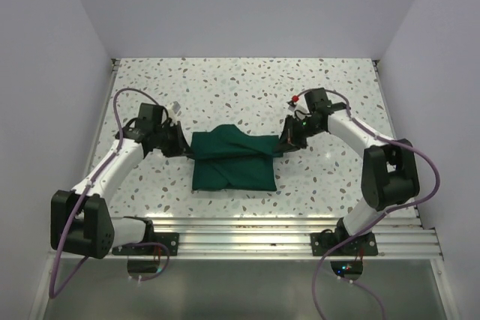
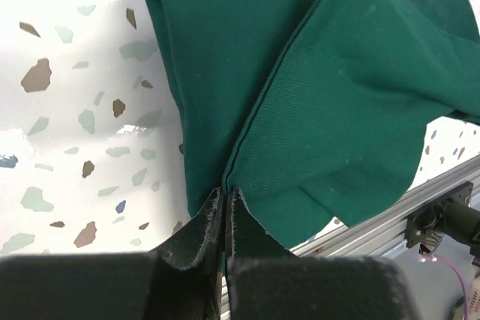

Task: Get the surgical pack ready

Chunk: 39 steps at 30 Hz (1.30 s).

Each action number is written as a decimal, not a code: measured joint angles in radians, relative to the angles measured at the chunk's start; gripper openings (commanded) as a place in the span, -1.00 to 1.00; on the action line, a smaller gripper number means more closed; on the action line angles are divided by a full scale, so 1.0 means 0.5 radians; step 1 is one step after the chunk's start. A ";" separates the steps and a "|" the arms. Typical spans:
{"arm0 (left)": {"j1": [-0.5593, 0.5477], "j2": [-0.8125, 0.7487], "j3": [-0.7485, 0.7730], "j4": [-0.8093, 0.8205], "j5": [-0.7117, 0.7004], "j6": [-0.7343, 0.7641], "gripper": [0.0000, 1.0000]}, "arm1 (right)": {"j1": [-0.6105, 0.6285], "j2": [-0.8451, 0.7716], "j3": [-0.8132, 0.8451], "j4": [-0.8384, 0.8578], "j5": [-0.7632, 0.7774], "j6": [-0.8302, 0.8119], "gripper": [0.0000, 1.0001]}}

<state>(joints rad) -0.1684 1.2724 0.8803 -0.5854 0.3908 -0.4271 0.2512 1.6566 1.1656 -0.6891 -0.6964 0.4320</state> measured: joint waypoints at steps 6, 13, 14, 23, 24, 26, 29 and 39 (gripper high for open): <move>-0.007 0.055 -0.030 -0.018 -0.050 -0.001 -1.00 | 0.085 0.000 -0.166 -0.008 0.005 -0.093 -1.00; -0.008 0.169 -0.041 -0.049 -0.097 0.001 -0.87 | 0.126 0.027 -0.198 -0.032 0.047 -0.159 -0.67; -0.008 0.178 -0.041 -0.058 -0.108 0.002 -0.68 | 0.126 0.037 -0.197 -0.051 0.053 -0.172 -0.58; -0.005 -0.056 0.013 -0.103 -0.171 0.074 0.24 | 0.124 -0.014 0.079 -0.168 0.209 -0.182 0.50; -0.005 -0.085 0.052 -0.101 -0.171 0.076 0.25 | 0.124 -0.024 0.140 -0.114 0.207 -0.163 0.57; -0.005 -0.122 0.139 -0.074 -0.179 0.075 0.27 | 0.126 -0.016 0.259 -0.005 0.200 -0.121 0.62; -0.005 -0.139 0.207 -0.025 -0.189 0.074 0.28 | 0.144 0.116 0.508 0.094 0.151 -0.099 0.71; -0.006 -0.135 0.173 -0.002 -0.195 0.069 0.29 | 0.276 1.006 1.103 0.285 -0.038 -0.150 0.82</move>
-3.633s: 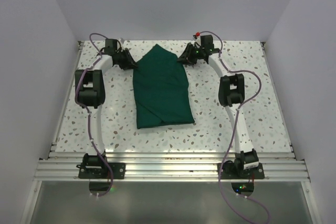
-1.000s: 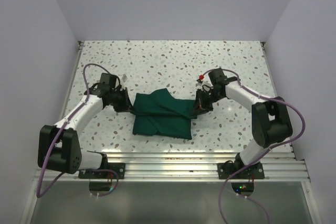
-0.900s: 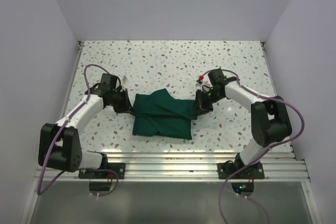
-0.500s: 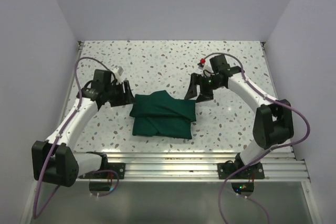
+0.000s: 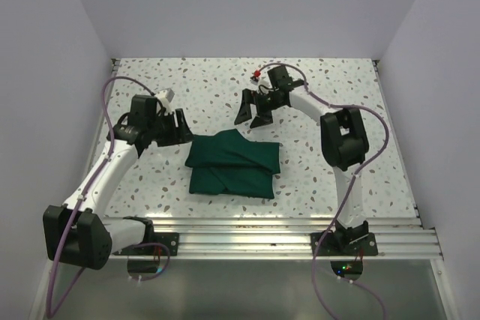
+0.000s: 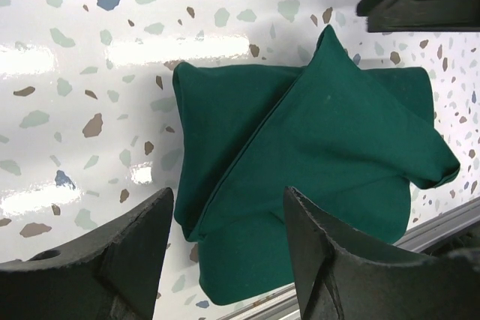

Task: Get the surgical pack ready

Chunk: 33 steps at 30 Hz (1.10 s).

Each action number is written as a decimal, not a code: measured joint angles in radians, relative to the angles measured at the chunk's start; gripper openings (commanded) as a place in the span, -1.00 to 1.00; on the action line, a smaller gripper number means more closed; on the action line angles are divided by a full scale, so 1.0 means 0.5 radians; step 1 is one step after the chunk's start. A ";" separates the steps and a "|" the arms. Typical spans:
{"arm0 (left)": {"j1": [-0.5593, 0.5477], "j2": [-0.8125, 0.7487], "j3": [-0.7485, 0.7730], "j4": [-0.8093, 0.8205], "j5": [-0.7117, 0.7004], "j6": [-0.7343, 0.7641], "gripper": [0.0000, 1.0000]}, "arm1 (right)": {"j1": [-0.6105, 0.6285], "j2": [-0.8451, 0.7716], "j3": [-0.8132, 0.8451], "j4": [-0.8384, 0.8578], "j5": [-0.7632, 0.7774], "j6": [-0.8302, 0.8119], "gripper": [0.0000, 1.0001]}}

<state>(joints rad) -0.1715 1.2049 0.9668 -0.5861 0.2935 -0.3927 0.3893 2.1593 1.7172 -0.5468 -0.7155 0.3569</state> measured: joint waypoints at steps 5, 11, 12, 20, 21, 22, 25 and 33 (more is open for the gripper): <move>0.000 -0.073 -0.076 -0.014 -0.001 -0.004 0.29 | 0.021 0.205 0.049 0.029 -0.135 -0.006 0.71; 0.001 -0.115 -0.098 -0.012 0.001 -0.017 0.29 | 0.046 0.272 0.128 0.137 -0.327 0.031 0.51; 0.000 -0.115 -0.098 -0.014 0.002 -0.017 0.29 | 0.049 0.273 0.128 0.156 -0.352 0.042 0.46; 0.000 -0.115 -0.098 -0.013 0.004 -0.017 0.29 | 0.085 0.281 0.128 0.238 -0.469 0.095 0.23; 0.000 -0.115 -0.098 -0.013 0.004 -0.017 0.29 | 0.088 0.281 0.127 0.240 -0.481 0.098 0.21; 0.000 -0.115 -0.098 -0.013 0.004 -0.017 0.29 | 0.088 0.281 0.127 0.242 -0.489 0.101 0.19; 0.000 -0.115 -0.098 -0.014 0.004 -0.017 0.29 | 0.088 0.284 0.127 0.246 -0.495 0.106 0.01; 0.000 -0.115 -0.098 -0.014 0.012 -0.015 0.30 | 0.103 0.290 0.122 0.189 -0.445 0.039 0.21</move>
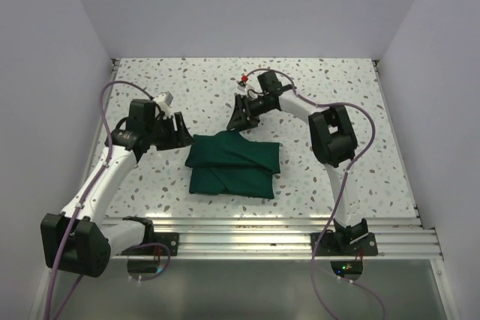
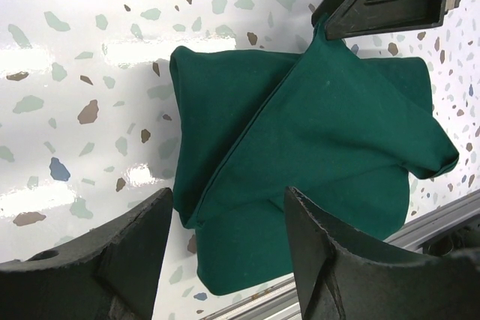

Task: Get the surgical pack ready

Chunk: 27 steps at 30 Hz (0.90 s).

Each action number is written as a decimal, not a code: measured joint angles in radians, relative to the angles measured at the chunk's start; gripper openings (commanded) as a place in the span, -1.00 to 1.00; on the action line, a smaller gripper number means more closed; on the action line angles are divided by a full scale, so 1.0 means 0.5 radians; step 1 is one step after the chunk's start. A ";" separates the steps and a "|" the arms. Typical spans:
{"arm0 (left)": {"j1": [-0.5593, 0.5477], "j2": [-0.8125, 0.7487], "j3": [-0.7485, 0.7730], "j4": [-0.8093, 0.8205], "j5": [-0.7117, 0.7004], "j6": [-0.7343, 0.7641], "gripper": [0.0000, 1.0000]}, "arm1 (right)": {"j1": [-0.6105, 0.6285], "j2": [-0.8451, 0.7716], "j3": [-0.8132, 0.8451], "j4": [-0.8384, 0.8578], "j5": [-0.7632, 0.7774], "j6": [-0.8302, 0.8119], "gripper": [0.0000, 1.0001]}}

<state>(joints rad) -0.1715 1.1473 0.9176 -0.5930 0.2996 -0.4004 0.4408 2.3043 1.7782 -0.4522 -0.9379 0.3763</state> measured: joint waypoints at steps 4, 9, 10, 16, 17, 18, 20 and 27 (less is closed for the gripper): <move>0.001 0.001 0.000 -0.001 0.008 0.001 0.30 | 0.008 0.000 0.000 -0.063 0.062 -0.065 0.22; 0.001 0.002 0.000 0.000 0.021 0.002 0.29 | 0.008 0.000 -0.017 -0.098 0.069 -0.107 0.07; 0.001 0.002 0.000 0.000 0.021 0.003 0.30 | 0.009 0.000 -0.028 -0.098 0.066 -0.110 0.05; 0.001 0.008 0.000 0.001 0.027 0.005 0.30 | 0.012 0.000 -0.070 -0.083 0.005 -0.088 -0.70; 0.001 0.014 0.000 0.001 0.029 0.006 0.30 | 0.013 0.000 -0.070 -0.082 -0.002 -0.085 -0.82; 0.001 0.020 0.000 0.001 0.029 0.008 0.30 | 0.014 0.000 -0.070 -0.079 -0.009 -0.076 -1.00; 0.001 0.034 0.001 0.001 0.027 0.008 0.30 | 0.014 -0.004 -0.071 -0.078 -0.015 -0.053 -1.00; 0.004 0.111 0.005 0.002 0.012 0.010 0.31 | 0.019 -0.212 -0.141 -0.122 0.012 -0.019 -1.00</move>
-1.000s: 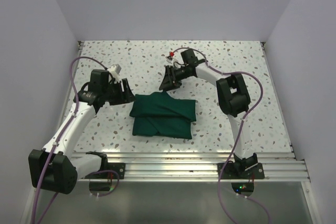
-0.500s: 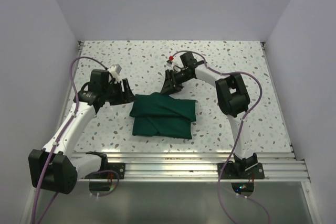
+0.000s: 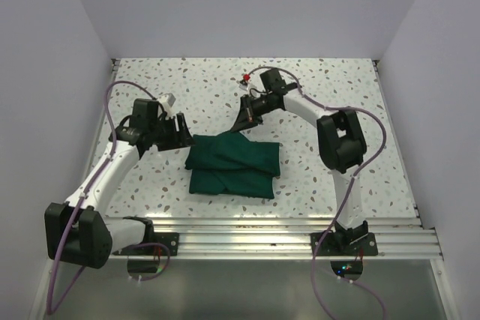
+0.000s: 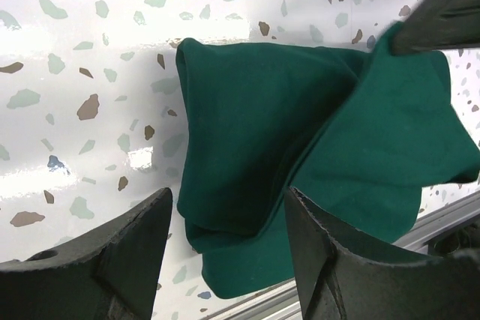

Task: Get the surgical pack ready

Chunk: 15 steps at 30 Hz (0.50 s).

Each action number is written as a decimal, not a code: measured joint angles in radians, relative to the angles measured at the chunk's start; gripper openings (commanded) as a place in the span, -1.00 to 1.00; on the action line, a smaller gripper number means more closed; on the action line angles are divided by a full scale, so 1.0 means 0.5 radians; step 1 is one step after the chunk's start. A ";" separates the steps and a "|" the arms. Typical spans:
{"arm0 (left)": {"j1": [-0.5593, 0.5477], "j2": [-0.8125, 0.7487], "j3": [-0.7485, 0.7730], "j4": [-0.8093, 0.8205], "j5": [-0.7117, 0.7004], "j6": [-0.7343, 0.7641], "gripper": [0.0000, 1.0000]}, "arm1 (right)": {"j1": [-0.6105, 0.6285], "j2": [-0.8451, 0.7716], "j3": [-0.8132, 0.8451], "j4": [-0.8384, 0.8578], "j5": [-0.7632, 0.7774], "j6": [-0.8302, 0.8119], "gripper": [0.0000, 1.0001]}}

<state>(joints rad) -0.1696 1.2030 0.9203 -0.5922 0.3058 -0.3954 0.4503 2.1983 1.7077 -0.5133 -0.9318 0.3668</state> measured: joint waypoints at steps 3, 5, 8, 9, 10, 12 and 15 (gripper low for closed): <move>0.008 0.027 0.003 0.000 -0.002 0.017 0.31 | 0.005 -0.214 -0.080 -0.026 0.000 -0.001 -1.00; 0.012 0.036 0.008 0.002 -0.004 0.027 0.30 | 0.019 -0.404 -0.192 -0.040 -0.003 0.000 -1.00; 0.012 0.043 0.011 0.007 -0.006 0.031 0.31 | 0.074 -0.664 -0.387 -0.084 -0.001 -0.008 -1.00; 0.012 0.046 0.011 0.008 -0.006 0.032 0.30 | 0.109 -0.734 -0.451 -0.107 0.000 -0.015 -1.00; 0.012 0.052 0.011 0.008 -0.007 0.034 0.30 | 0.153 -0.793 -0.524 -0.116 0.005 -0.026 -1.00; 0.013 0.062 0.013 0.008 -0.009 0.036 0.30 | 0.261 -0.888 -0.673 -0.156 0.014 -0.032 -1.00; 0.015 0.083 0.026 0.009 -0.022 0.042 0.30 | 0.459 -0.981 -0.904 -0.185 0.050 -0.026 -1.00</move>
<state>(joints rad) -0.1619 1.2446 0.9333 -0.5877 0.2947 -0.3744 0.6800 1.7077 1.2556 -0.6060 -0.9066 0.3538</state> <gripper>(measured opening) 0.651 0.011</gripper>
